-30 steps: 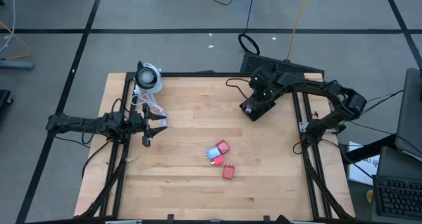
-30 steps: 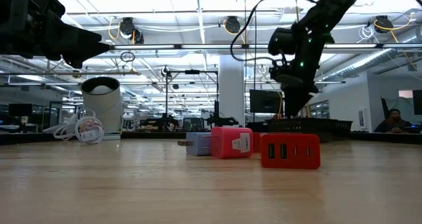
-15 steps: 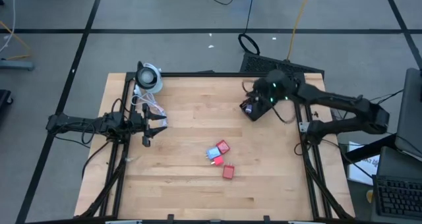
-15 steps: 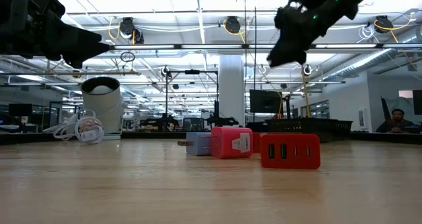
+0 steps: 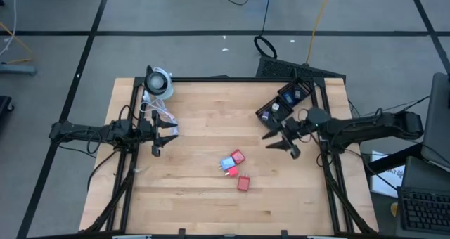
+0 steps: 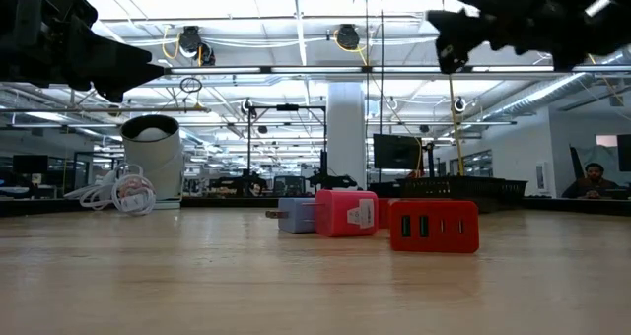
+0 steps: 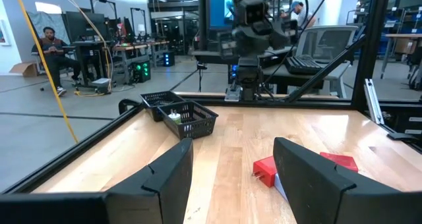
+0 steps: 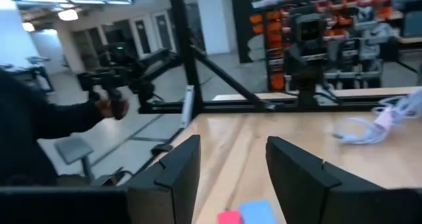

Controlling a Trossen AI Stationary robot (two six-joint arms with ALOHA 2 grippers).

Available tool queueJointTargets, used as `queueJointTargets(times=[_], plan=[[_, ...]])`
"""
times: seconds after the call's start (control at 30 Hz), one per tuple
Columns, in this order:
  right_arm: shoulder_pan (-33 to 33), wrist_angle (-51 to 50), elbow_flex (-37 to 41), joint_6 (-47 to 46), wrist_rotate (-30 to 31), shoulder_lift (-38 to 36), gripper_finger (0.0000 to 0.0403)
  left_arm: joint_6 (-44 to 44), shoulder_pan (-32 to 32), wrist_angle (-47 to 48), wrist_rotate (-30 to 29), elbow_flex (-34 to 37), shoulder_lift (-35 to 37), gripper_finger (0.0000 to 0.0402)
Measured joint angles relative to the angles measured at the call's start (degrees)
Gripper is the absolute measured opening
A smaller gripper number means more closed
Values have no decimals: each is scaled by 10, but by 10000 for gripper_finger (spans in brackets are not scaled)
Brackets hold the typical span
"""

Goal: Pick & Place Office items
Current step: Put the big light blue charger adapter into the bottom black bin

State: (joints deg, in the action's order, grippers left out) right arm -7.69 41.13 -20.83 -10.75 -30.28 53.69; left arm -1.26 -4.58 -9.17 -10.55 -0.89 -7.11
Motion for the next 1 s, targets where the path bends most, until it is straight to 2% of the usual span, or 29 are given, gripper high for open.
queueJointTargets(times=[0.27,0.47,0.57,0.7,1.0], plan=[[-1,32,75,-55,-1,-73,160,0,0,-4,0,0,0,214],[-1,32,113,-85,-52,-146,156,3,0,-35,0,0,0,214],[-1,32,127,-75,-43,-170,152,51,0,-42,16,0,0,214],[-2,32,133,-63,-40,-179,149,126,0,-57,25,0,0,214],[-2,28,133,-61,-41,-179,146,180,0,-75,30,0,0,214]])
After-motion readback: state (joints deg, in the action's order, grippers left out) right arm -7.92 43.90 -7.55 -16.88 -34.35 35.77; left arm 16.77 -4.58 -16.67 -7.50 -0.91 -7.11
